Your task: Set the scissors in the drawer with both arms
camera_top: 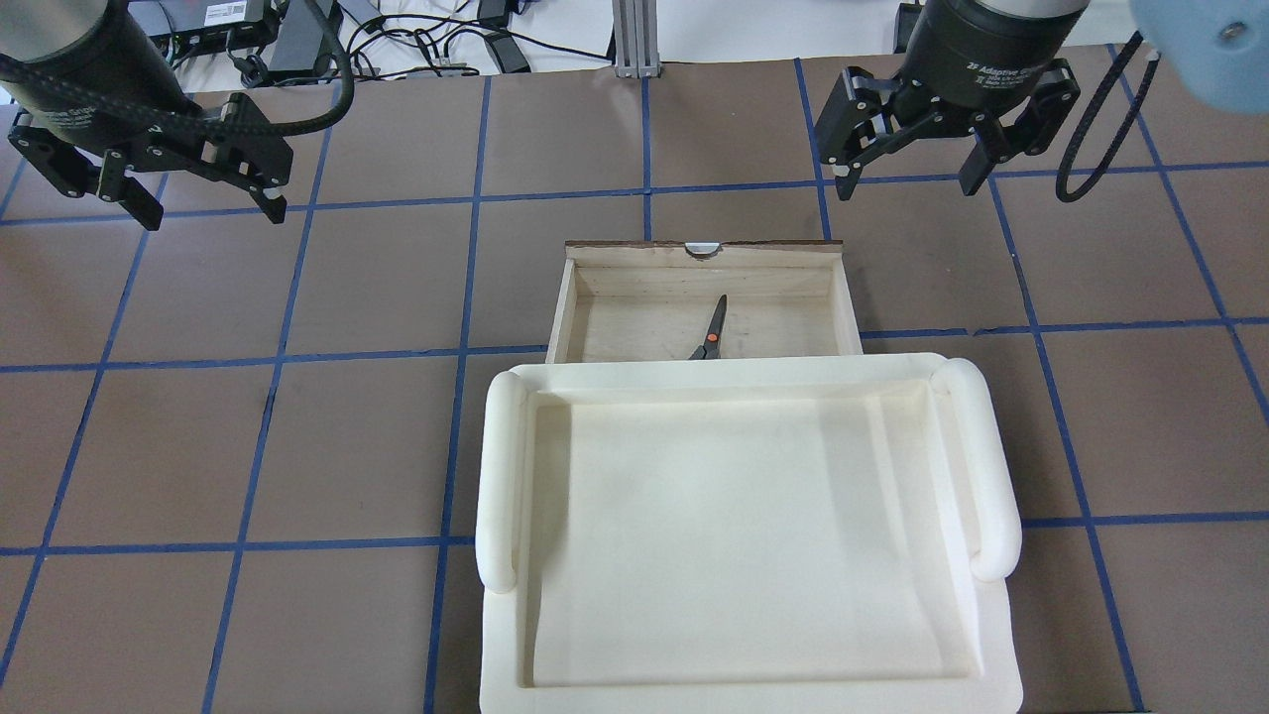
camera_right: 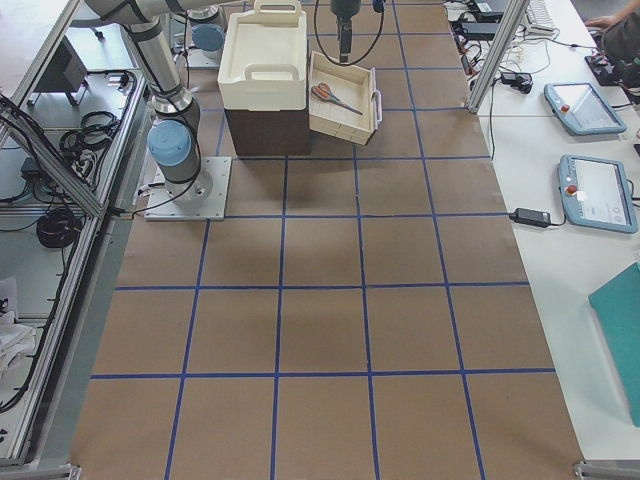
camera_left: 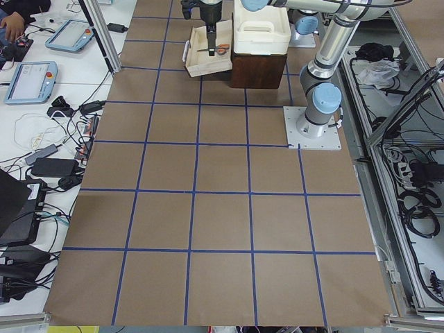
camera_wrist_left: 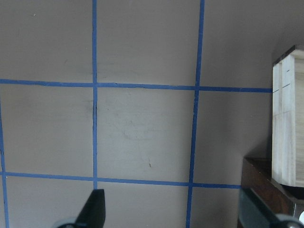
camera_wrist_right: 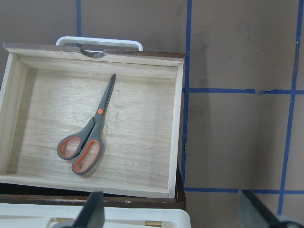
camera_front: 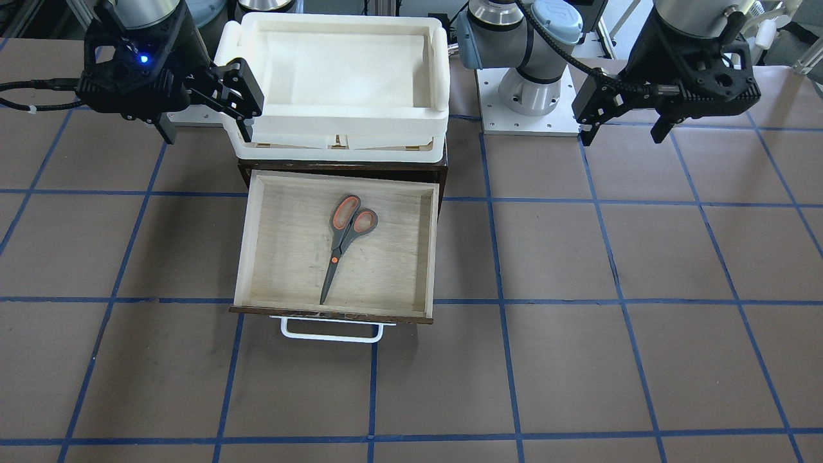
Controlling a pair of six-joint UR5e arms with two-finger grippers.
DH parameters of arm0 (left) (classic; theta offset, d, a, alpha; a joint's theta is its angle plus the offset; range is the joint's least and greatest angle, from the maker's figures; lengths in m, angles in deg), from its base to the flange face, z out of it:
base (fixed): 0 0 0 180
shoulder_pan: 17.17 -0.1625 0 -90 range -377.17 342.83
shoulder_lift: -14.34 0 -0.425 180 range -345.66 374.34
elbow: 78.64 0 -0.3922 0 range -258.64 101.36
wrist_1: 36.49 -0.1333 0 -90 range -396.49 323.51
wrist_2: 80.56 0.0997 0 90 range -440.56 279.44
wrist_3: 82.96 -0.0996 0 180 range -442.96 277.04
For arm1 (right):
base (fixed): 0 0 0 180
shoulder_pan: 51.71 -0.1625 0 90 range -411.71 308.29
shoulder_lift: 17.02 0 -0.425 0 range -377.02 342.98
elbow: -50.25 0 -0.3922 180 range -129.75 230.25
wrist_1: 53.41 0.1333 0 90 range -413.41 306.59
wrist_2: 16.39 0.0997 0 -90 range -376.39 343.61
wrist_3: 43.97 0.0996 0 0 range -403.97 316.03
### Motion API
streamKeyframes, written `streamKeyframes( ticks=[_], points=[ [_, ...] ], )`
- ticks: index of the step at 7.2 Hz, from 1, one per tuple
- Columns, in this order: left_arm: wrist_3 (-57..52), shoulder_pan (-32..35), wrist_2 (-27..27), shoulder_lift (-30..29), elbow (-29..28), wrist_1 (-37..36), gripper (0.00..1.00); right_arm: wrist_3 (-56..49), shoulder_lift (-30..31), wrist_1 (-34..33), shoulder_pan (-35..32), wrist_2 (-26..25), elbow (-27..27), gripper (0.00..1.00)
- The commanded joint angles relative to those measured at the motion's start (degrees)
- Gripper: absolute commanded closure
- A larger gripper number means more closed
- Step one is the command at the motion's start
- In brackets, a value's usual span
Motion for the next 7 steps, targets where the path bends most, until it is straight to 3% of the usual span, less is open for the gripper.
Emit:
streamKeyframes(
  ticks=[1,7],
  points=[
    [0.1,0.0,-0.2,-0.4,0.2,-0.3,0.0,-0.1,0.0,-0.1,0.0,0.2,0.0,0.0],
    [-4.5,-0.1,-1.2,-0.4,1.1,-3.4,0.0,-0.6,-0.1,-1.6,0.1,0.4,0.0,0.0]
  ],
)
